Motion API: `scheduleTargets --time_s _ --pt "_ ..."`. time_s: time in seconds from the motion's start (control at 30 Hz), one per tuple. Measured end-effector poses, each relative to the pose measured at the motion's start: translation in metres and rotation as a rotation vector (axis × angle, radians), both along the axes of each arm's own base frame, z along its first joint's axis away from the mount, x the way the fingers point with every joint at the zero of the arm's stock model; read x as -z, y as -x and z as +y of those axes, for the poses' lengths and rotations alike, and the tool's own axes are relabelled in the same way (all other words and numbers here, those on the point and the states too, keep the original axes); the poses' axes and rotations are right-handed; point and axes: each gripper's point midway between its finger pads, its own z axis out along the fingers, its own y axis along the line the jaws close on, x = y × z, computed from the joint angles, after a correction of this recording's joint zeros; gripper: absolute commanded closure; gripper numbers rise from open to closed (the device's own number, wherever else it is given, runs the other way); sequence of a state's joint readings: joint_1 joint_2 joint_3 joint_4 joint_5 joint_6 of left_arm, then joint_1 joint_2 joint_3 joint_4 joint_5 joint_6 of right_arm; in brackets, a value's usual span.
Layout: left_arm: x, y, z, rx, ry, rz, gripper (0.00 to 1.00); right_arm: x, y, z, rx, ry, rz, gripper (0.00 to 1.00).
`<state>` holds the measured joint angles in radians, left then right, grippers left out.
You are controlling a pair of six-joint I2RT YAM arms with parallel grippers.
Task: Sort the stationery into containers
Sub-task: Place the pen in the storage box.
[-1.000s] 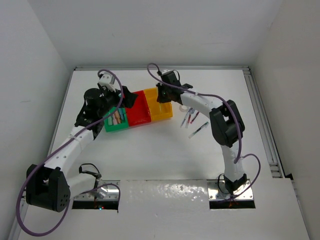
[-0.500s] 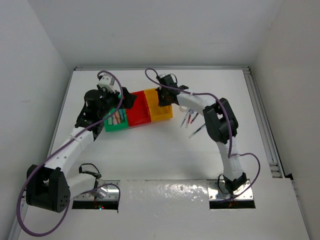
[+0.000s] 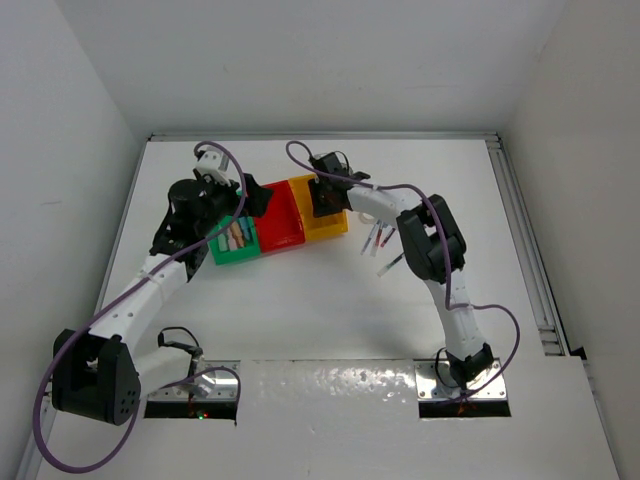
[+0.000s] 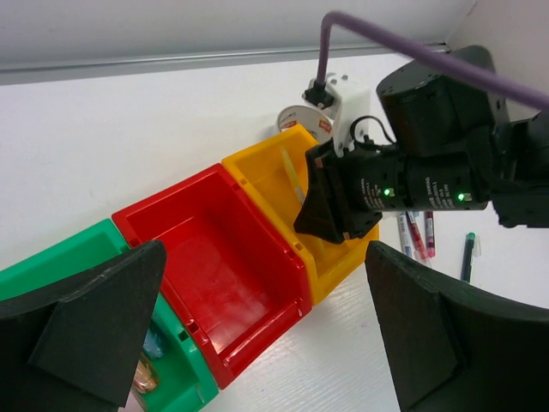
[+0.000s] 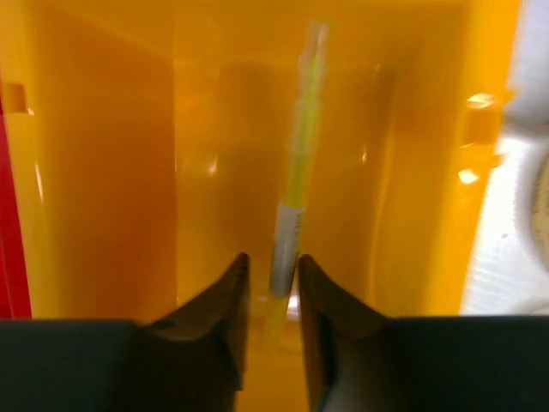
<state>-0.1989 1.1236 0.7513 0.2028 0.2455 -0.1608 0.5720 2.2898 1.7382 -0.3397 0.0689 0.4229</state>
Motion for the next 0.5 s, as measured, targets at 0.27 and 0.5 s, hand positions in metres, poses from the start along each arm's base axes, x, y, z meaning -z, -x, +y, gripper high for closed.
scheduleTargets --time_s 0.27,0.5 --pt "-0.002 -0.001 0.000 -0.001 0.001 -0.011 0.00 0.008 0.002 0.000 -0.004 0.009 0.021 0.57" --pt "-0.004 -0.002 0.000 -0.001 -0.004 -0.020 0.00 -0.014 -0.001 0.006 -0.007 -0.032 -0.010 0.54"
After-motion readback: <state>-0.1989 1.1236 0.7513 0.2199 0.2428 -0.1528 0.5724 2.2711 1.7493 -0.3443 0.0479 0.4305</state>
